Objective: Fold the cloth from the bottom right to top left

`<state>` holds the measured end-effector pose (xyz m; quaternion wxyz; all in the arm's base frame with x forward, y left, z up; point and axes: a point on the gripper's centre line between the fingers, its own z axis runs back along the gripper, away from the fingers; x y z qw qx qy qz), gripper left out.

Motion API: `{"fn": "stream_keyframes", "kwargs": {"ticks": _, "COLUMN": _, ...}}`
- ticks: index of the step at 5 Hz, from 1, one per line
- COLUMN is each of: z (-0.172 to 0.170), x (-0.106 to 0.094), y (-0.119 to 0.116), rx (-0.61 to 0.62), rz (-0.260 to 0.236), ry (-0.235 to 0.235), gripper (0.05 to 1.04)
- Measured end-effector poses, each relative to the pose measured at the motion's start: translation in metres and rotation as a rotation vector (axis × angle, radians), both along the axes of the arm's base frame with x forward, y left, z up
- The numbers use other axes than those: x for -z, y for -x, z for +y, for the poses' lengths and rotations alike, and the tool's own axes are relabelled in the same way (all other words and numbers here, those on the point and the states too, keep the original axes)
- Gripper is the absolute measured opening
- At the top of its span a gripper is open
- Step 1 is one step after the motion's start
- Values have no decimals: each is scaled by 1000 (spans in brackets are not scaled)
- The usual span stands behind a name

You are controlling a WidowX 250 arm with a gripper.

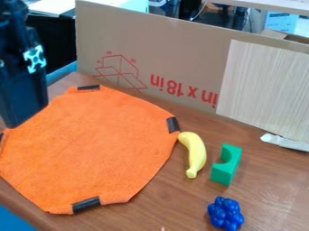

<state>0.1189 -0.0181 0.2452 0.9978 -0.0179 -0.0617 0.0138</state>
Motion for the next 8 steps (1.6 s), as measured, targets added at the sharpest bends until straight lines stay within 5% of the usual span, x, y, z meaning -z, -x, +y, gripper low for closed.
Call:
{"fn": "stream_keyframes", "kwargs": {"ticks": 1, "z": 0, "x": 4, "y": 1, "rx": 23, "rz": 5, "ry": 7, "gripper": 999}}
{"fn": "stream_keyframes", "kwargs": {"ticks": 2, "z": 24, "x": 44, "y": 0, "rx": 221, "rz": -22, "ry": 95, "gripper": 999}}
{"fn": "stream_keyframes", "kwargs": {"ticks": 3, "z": 38, "x": 79, "y": 2, "rx": 475, "rz": -86, "ry": 67, "gripper": 999}}
{"fn": "stream_keyframes", "kwargs": {"ticks": 4, "z": 37, "x": 119, "y": -2, "rx": 698, "rz": -183, "ry": 14, "gripper": 999}}
{"fn": "stream_keyframes", "kwargs": {"ticks": 5, "z": 39, "x": 147, "y": -11, "rx": 778, "rz": -202, "ry": -47, "gripper": 999}}
{"fn": "stream_keyframes", "kwargs": {"ticks": 8, "z": 62, "x": 199, "y": -46, "rx": 820, "rz": -147, "ry": -238, "gripper": 999}}
